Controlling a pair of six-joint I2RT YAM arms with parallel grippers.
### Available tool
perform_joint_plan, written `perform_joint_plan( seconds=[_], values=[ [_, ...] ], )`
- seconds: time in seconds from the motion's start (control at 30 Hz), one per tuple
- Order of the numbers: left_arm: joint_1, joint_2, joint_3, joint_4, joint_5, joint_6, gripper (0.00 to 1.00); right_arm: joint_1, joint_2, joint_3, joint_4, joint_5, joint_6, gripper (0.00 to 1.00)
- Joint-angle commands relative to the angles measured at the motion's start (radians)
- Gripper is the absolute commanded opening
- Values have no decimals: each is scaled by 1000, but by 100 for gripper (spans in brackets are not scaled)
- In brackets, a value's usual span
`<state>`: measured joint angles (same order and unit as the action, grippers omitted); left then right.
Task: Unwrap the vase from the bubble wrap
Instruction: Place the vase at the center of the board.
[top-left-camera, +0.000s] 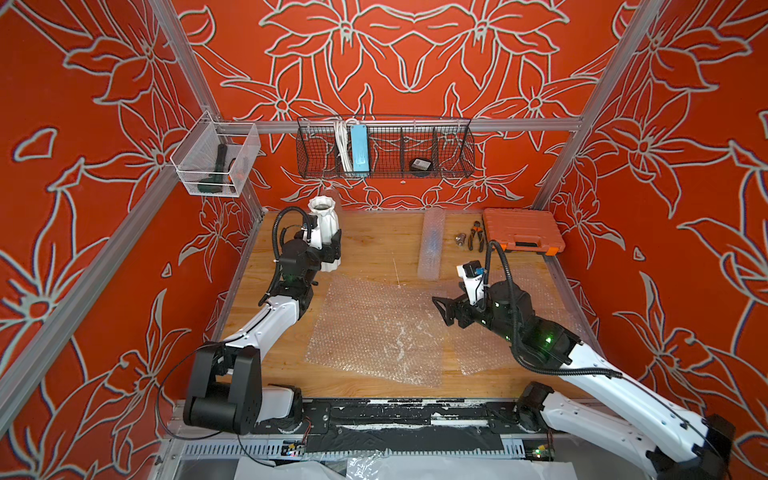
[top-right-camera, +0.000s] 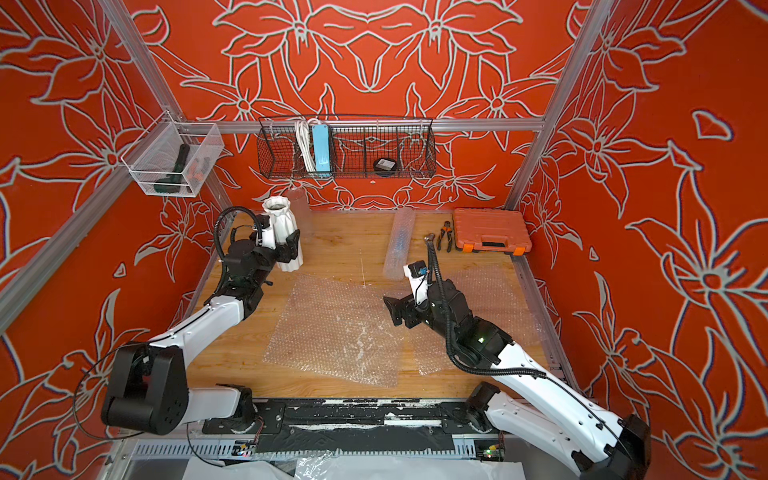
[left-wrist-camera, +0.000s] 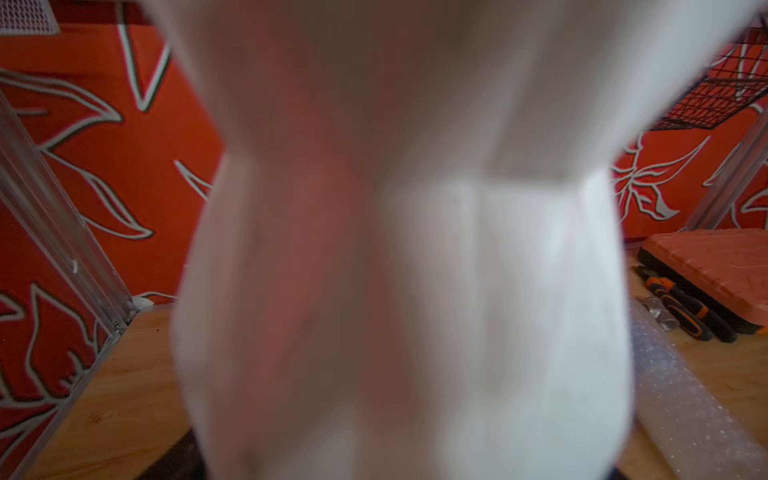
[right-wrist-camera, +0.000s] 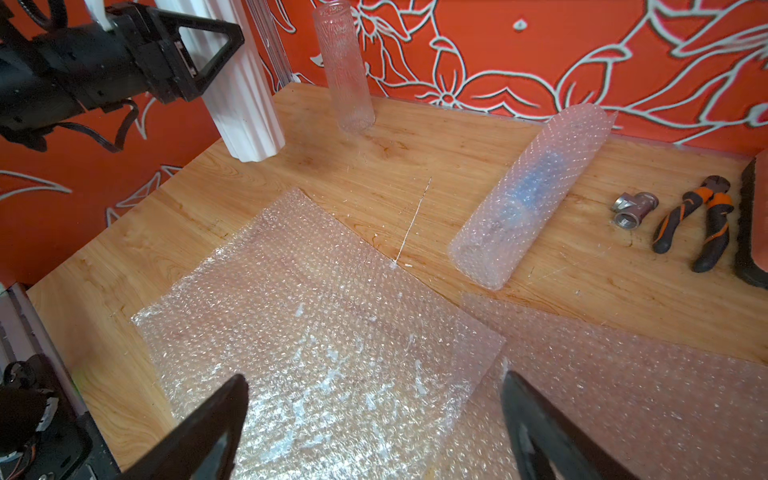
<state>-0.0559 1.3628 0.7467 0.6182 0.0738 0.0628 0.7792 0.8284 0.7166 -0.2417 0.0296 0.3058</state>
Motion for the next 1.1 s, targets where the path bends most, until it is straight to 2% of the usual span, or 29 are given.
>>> perform_joint_plan(
  seconds=[0.0,0.2,0.37,0.53,0.87,1.07],
  values=[
    [47,37,81,232,39,-8,73,-1,-13,-21,-27,31,15,95],
    [114,163,127,366,31,-22,74,-3,2,-20,-43,41,24,95],
    [141,286,228,393,20,21,74,-4,27,-10,-66,55,32,95],
    [185,408,325,433,52,1,74,-6,41,-13,-84,63,42,95],
    [222,669,535,503,88,-29,74,-8,65,-4,-111,88,47,95],
    [222,810,672,476,86,-45,75,-15,109,30,-123,101,41,95]
  ],
)
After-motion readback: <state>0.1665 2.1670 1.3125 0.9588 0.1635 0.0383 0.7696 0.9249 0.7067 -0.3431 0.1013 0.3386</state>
